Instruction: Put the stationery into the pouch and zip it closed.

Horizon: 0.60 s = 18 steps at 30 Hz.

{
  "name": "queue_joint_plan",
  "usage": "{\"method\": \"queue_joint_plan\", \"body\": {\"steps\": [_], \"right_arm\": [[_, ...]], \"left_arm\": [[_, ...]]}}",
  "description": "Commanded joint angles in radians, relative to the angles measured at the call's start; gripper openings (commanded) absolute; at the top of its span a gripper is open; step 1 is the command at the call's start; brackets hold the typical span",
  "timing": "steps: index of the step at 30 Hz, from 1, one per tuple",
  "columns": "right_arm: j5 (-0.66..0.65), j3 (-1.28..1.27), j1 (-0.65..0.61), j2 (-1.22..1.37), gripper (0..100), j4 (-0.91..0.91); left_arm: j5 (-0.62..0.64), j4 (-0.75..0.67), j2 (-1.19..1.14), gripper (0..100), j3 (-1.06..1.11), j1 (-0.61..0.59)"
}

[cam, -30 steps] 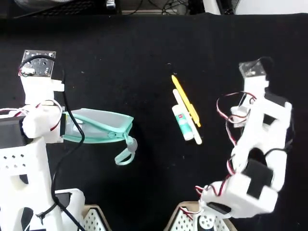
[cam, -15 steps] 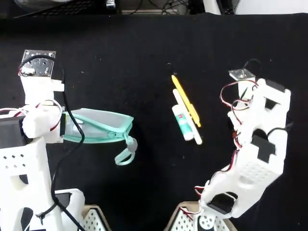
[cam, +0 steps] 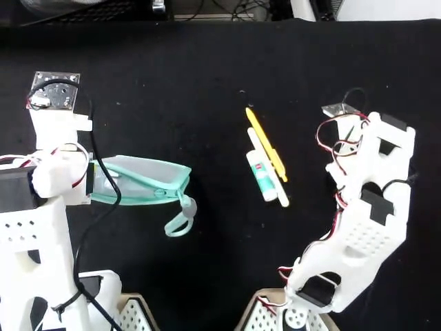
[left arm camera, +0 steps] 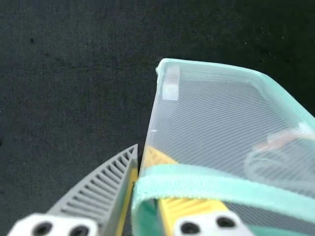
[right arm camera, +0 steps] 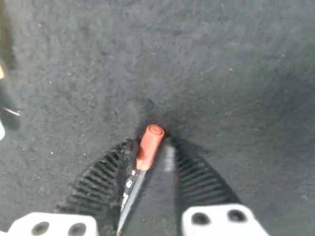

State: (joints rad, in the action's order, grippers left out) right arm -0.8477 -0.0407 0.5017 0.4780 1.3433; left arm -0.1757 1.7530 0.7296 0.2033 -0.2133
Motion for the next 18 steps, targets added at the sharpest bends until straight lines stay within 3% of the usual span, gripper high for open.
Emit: {"method": "queue_joint_plan", "body": {"steps": [1, 13, 18], "right_arm": [[-0.021, 0.013, -0.015, 0.002, 2.1, 0.006], [-0.028, -0.062, 0.011, -0.143, 1.6, -0.069], [-0.097, -0.079, 0.006, -0.163, 12.5, -0.074]], "left_arm": [[0.000, 0.005, 0.011, 3, -0.041, 0.005], [-0.002, 0.005, 0.011, 3, -0.041, 0.005], [-0.002, 0.005, 0.011, 3, -0.041, 0.002]]}}
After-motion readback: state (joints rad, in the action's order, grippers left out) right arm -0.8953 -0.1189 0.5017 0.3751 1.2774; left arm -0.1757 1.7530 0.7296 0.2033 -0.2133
